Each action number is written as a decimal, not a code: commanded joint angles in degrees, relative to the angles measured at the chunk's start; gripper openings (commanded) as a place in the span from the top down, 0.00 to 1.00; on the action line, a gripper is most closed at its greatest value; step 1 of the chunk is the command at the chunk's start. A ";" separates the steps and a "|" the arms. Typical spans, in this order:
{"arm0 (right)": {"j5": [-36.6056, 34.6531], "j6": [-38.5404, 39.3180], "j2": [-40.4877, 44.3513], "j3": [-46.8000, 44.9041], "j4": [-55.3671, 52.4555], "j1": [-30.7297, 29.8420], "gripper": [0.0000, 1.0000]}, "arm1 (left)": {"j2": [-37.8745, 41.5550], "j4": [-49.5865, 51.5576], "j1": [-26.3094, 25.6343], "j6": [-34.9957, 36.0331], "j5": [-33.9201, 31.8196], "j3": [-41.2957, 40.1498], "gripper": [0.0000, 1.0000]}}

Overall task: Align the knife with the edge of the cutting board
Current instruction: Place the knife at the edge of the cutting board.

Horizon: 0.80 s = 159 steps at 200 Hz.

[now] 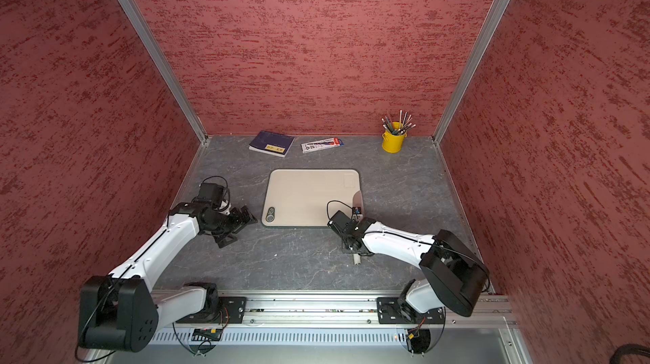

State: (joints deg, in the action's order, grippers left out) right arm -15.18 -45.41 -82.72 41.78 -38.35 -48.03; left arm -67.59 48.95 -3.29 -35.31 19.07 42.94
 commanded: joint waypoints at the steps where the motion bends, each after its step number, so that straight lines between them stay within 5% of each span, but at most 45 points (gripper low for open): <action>1: -0.31 0.53 0.73 0.25 0.20 -0.47 1.00 | -0.35 0.60 -0.36 -0.17 -1.01 -0.04 0.03; 159: 1.12 0.04 -0.43 1.35 1.70 -0.49 1.00 | -0.43 0.79 -1.10 -0.52 -2.06 -0.10 0.02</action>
State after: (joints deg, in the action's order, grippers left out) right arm -14.68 -45.39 -82.83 41.80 -37.67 -48.03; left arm -67.59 49.32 -4.10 -35.38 17.65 42.94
